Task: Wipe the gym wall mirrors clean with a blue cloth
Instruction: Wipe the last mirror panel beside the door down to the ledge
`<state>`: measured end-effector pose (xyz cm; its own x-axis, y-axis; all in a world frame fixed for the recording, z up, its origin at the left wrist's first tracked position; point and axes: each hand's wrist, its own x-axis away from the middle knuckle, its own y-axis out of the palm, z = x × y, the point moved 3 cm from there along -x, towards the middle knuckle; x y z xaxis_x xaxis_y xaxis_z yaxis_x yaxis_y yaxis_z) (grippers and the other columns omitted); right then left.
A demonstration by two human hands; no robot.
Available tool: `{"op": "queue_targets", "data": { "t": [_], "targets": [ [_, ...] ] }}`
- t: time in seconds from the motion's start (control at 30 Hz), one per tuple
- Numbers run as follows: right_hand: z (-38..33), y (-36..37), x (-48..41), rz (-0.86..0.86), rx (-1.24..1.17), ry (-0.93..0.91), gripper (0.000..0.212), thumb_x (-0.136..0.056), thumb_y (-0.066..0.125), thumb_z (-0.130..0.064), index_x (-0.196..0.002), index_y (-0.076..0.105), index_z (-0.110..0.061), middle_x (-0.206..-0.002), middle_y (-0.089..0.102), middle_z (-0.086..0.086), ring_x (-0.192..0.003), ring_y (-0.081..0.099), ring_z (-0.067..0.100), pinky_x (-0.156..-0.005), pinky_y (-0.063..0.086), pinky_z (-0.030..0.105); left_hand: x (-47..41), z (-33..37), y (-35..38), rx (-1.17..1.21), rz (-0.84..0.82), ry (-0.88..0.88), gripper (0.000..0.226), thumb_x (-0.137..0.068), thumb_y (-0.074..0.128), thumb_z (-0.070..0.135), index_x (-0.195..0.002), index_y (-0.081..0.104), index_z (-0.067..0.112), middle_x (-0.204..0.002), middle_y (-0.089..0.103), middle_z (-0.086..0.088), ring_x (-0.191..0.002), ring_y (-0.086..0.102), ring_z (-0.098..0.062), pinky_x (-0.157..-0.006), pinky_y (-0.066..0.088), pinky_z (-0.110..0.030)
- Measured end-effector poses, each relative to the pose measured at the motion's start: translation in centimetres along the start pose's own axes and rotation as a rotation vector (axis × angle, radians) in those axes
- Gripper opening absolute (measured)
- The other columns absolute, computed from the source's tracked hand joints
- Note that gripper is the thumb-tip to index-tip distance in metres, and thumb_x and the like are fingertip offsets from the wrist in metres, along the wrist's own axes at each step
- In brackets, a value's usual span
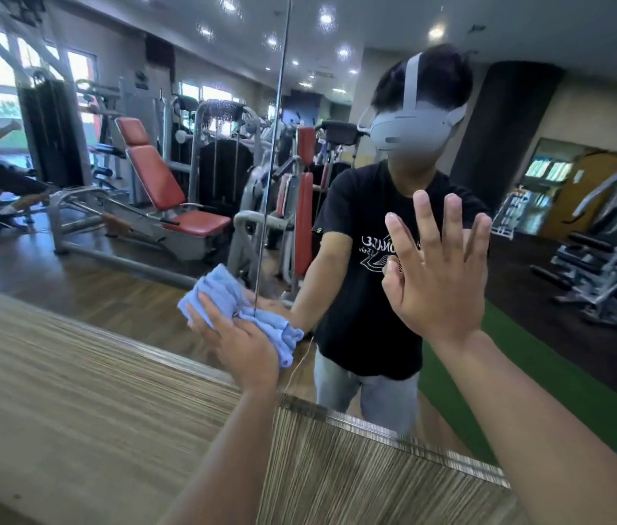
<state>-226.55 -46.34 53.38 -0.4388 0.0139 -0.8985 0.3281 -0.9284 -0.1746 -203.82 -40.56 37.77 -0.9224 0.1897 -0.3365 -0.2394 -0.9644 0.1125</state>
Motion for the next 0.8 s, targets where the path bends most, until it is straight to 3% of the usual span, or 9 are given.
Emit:
{"op": "queue_targets", "data": {
  "t": [0.13, 0.33, 0.47, 0.53, 0.63, 0.8],
  "targets": [
    [-0.1, 0.0, 0.0, 0.007, 0.012, -0.002, 0.059, -0.099, 0.052, -0.025, -0.156, 0.041, -0.020, -0.164, 0.032, 0.014, -0.150, 0.027, 0.043, -0.123, 0.013, 0.066, 1.9, -3.2, -0.2, 0.019, 0.032, -0.176, 0.064, -0.097, 0.041, -0.009, -0.157, 0.023, 0.004, -0.164, 0.012, -0.025, -0.151, 0.016, -0.043, -0.121, 0.021, -0.052],
    [-0.4, 0.0, 0.1, 0.024, 0.037, -0.008, 0.057, -0.099, 0.051, -0.026, -0.155, 0.044, -0.019, -0.163, 0.034, 0.015, -0.150, 0.030, 0.044, -0.123, 0.015, 0.066, 4.4, -3.6, -0.5, 0.040, 0.057, -0.426, 0.063, -0.102, 0.034, -0.005, -0.160, 0.017, 0.011, -0.167, 0.006, -0.018, -0.153, 0.012, -0.034, -0.124, 0.018, -0.044],
    [-0.1, 0.0, 0.1, 0.008, 0.045, -0.002, 0.059, -0.098, 0.054, -0.026, -0.156, 0.042, -0.019, -0.164, 0.032, 0.015, -0.151, 0.027, 0.043, -0.123, 0.014, 0.066, 5.5, -3.0, -0.5, -0.003, -0.056, -0.583, 0.066, -0.104, 0.038, 0.013, -0.161, 0.007, 0.027, -0.168, 0.006, -0.008, -0.153, 0.014, -0.033, -0.123, 0.020, -0.050],
    [-0.1, -0.2, 0.0, -0.005, 0.026, -0.004, 0.060, -0.099, 0.054, -0.026, -0.156, 0.040, -0.019, -0.165, 0.030, 0.015, -0.151, 0.024, 0.043, -0.123, 0.014, 0.066, 6.5, -2.1, -0.7, 0.003, -0.089, -0.554, 0.060, -0.106, 0.030, 0.022, -0.161, 0.006, 0.031, -0.169, -0.001, -0.005, -0.155, 0.009, -0.029, -0.124, 0.018, -0.052],
    [-0.2, -0.7, 0.0, -0.042, -0.022, -0.005, 0.059, -0.101, 0.052, -0.026, -0.158, 0.039, -0.019, -0.166, 0.028, 0.015, -0.153, 0.020, 0.042, -0.123, 0.012, 0.066, 8.2, -0.5, -0.9, 0.030, -0.207, -0.530, 0.062, -0.107, 0.026, 0.013, -0.161, 0.001, 0.028, -0.168, -0.011, -0.006, -0.155, 0.006, -0.029, -0.123, 0.020, -0.051],
    [-0.7, -2.3, -0.4, -0.100, -0.088, 0.024, 0.057, -0.099, 0.055, -0.024, -0.154, 0.044, -0.016, -0.166, 0.030, 0.016, -0.154, 0.020, 0.041, -0.125, 0.012, 0.061, 9.5, 2.2, -2.0, 0.064, -0.357, -0.415, 0.060, -0.106, 0.035, 0.004, -0.161, 0.015, 0.015, -0.167, 0.010, -0.013, -0.154, 0.010, -0.028, -0.122, 0.014, -0.037]
  ]
}}
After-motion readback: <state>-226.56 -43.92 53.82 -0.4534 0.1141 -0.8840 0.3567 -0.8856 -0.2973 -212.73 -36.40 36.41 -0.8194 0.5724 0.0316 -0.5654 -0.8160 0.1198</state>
